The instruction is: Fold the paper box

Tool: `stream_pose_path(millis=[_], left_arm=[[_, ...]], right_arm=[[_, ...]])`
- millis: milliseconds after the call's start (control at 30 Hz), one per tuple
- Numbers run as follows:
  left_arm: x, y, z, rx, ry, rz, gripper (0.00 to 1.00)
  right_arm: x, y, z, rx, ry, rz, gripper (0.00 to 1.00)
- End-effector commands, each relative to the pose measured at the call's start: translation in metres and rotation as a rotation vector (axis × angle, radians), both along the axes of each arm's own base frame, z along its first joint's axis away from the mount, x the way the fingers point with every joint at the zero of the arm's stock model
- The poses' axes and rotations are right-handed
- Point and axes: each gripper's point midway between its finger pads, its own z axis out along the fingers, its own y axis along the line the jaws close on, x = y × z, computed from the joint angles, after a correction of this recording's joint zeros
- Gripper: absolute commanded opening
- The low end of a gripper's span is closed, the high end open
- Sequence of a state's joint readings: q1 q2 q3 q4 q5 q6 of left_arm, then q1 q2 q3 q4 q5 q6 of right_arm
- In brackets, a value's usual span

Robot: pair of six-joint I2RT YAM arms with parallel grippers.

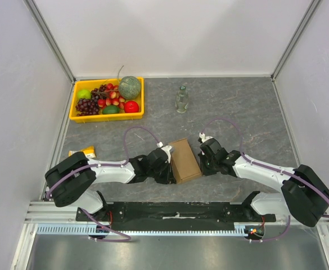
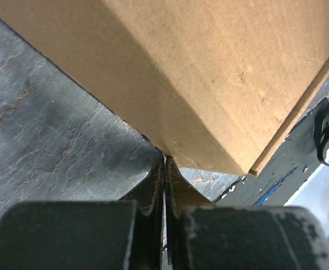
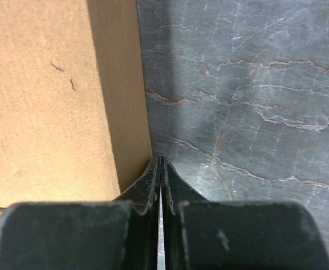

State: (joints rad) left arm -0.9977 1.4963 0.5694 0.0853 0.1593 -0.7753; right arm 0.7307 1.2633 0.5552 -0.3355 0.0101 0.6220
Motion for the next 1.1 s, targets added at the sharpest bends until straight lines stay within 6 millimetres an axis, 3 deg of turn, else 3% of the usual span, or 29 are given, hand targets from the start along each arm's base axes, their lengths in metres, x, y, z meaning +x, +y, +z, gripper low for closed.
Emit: stream_pose_path(millis=[0,567,667,833,933,1067], left_arm=[[-0.006,0.0,-0.01,0.018,0.036,0.023,0.02],[-0.015,-0.026,-0.014,-0.046,0.088,0.01,0.02],[-0.026,-0.015,-0.015,-0.027,0.113,0.005,0.02],[-0.044,0.029,-0.011,0.055,0.128,0.033,0.02],[-0.047,0.044,0.01,0.051,0.089,0.035,0.02],[-0.021,0.05,0.065,0.039,-0.092,0.064,0.02]], right_arm=[[0.001,0.02,0.01,0.082,0.002,0.016,0.04],[-0.011,0.037,0.007,0.127,0.036,0.031,0.03],[0.002,0.019,0.01,0.038,-0.023,-0.03,0.05],[0.028,-0.03,0.029,-0.154,-0.171,-0.2,0.09],[0.031,-0.044,0.037,-0.165,-0.191,-0.252,0.1],[0.021,-0.047,0.036,-0.142,-0.153,-0.278,0.1]])
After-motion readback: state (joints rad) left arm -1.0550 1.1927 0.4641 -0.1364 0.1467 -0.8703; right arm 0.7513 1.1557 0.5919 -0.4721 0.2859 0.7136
